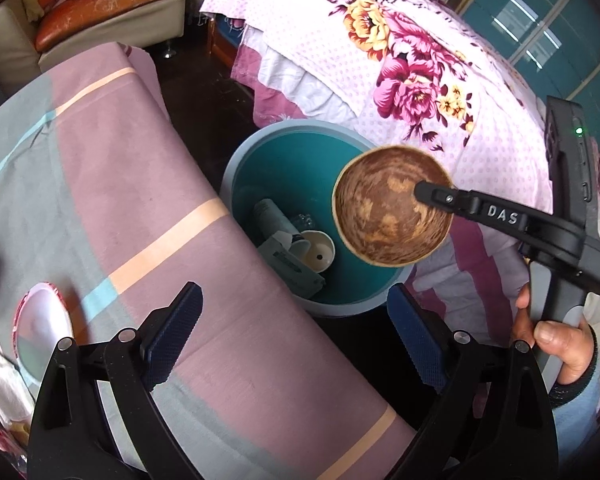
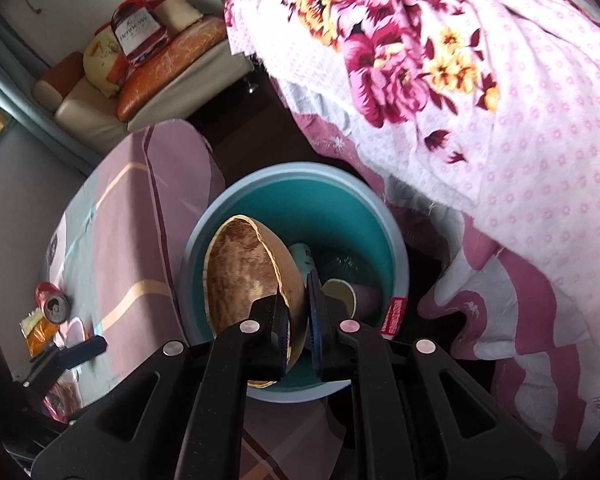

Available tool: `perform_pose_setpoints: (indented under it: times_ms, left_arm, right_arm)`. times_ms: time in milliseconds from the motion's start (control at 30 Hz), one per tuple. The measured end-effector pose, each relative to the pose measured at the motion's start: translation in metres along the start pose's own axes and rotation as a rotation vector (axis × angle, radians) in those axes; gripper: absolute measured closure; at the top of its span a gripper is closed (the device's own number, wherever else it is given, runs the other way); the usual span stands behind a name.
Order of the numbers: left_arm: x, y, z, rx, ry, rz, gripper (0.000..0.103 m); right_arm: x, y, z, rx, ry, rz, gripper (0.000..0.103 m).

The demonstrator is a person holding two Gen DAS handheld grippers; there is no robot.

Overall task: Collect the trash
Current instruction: 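Open the left gripper to drop the box while the right gripper releases the bun, then move both grippers back toward the remaining trash on the table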

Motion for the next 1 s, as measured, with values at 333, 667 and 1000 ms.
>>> perform_pose_setpoints:
  times_ms: [333, 667, 1000]
  left_arm:
    - [0.025, -0.012, -0.023, -0.017, 0.017, -0.055, 0.009]
    - [0.058, -0.024, -0.059, -0.065, 0.051, -0.115, 0.009]
    - [0.112, -0.048, -0.106, -0.132, 0.109, -0.219, 0.009]
  right_arm:
    - [0.022, -0.016, 0.006, 0.064, 0.021, -0.028, 0.073]
    - [0.053, -0.014, -0.013, 0.034, 0.02, -0.074, 0.038]
    - [0.101, -0.023, -0.029, 0.042, 0.053, -0.15, 0.033]
Point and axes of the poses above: each gripper's, at about its wrist camera, not at the fingertips, and z roughly the way its jaws point, x to its left, y to its top, the point moved 2 cm from there along z, roughly the way its jaws point, and after that the axes turned 13 degrees about -x, right-handed, at the moved point
